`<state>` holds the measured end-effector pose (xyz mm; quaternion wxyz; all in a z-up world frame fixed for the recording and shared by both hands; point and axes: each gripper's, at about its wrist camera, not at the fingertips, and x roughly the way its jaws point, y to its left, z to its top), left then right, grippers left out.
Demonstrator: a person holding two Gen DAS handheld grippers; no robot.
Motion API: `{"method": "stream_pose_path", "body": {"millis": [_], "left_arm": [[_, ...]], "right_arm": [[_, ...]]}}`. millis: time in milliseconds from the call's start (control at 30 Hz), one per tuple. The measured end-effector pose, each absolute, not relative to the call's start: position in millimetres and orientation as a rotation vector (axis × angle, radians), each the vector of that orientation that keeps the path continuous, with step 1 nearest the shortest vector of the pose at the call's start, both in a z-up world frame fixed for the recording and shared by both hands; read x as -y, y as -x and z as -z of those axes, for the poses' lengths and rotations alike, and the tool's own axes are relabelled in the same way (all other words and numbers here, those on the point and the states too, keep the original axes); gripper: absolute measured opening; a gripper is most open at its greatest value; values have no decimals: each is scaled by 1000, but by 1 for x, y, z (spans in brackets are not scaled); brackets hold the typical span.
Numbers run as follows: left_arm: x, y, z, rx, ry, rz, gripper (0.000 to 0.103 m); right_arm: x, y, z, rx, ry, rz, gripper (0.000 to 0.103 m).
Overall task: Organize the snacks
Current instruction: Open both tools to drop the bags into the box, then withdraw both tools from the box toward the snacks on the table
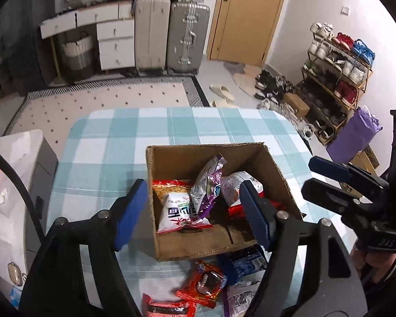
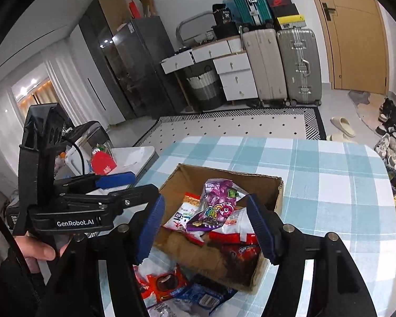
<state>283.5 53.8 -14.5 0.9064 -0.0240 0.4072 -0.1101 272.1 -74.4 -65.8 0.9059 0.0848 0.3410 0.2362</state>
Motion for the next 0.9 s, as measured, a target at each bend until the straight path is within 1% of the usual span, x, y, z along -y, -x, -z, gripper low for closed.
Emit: {"method": "stream_pose_path", "body": {"millis": [67, 100, 200, 300, 533, 567, 633, 800, 900], "left_arm": [[-57, -273, 11, -829, 52, 214, 71], [-59, -269, 9, -827, 58, 217, 73], [-62, -254, 5, -818, 67, 226, 78], [-62, -237, 1, -795, 59, 223, 78], [-57, -197, -2, -783, 66, 249, 79], [-55, -191, -3, -779, 62, 251, 79], [-54, -180, -4, -762, 58, 254, 80], [-50, -152, -7, -733, 52, 257, 81], [-49, -137, -7, -715, 45, 262, 81]], "right_arm": [[75, -265, 65, -701, -177, -489, 66], [76, -261, 64, -698, -177, -490, 66], [76, -247, 62, -679, -176, -497, 71], [76, -230, 59, -649, -168, -503, 74], [71, -189, 51, -586, -150, -547, 75], [70, -182, 49, -573, -143, -552, 76], [70, -169, 47, -553, -144, -560, 84], [70, -135, 44, -497, -144, -575, 85], [74, -118, 46, -483, -160, -572, 91]]}}
